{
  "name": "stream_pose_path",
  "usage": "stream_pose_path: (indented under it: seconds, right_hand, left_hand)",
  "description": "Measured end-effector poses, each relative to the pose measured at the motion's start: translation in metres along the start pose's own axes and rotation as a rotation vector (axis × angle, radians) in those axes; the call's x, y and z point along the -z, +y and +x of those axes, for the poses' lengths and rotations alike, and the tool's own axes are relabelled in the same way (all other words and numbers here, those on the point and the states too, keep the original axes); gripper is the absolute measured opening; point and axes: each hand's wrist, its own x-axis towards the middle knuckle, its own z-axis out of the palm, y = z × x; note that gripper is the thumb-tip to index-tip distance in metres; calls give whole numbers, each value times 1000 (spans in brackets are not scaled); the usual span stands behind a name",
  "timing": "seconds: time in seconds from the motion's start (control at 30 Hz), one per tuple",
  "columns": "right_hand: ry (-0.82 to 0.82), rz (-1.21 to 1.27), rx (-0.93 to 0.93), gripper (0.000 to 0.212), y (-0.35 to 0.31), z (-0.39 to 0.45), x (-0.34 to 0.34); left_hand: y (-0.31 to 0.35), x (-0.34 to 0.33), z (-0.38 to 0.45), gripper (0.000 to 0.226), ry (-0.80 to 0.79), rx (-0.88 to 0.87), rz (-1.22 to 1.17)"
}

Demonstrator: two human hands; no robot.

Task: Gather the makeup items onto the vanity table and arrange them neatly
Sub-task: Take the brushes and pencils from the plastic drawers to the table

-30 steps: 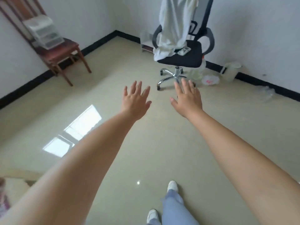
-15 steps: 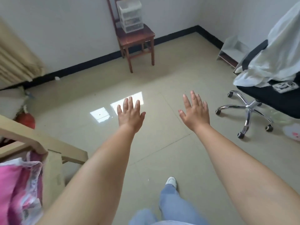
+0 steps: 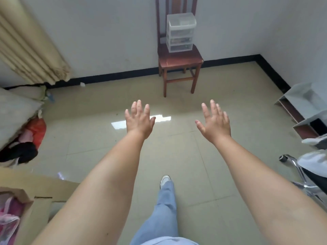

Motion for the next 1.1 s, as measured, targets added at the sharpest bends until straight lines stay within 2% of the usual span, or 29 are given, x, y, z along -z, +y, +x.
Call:
stream_pose_path:
  seconds: [0.2, 0.4, 0.6, 0.7, 0.83, 1.1]
  right_hand:
    - [12, -17, -93, 62, 27, 141, 26]
    - [-129, -4, -131, 62, 51, 235, 2]
    - [-228, 22, -161, 61, 97, 367, -28]
    - [-296, 20, -140, 61, 123, 430, -29]
    - [-362, 6, -157, 60, 149, 501, -25]
    - [-439, 25, -91, 58, 145, 648, -32]
  left_hand:
    - [35, 20, 140, 56, -35, -71, -43]
    - [83, 12, 244, 56, -115, -169, -36]
    - [120, 3, 381, 55, -133, -114, 2]
    - [140, 6, 440, 54, -190, -64, 3]
    - [170, 14, 510, 53, -189, -39, -46]
    - [189, -7, 628, 51, -304, -1, -72]
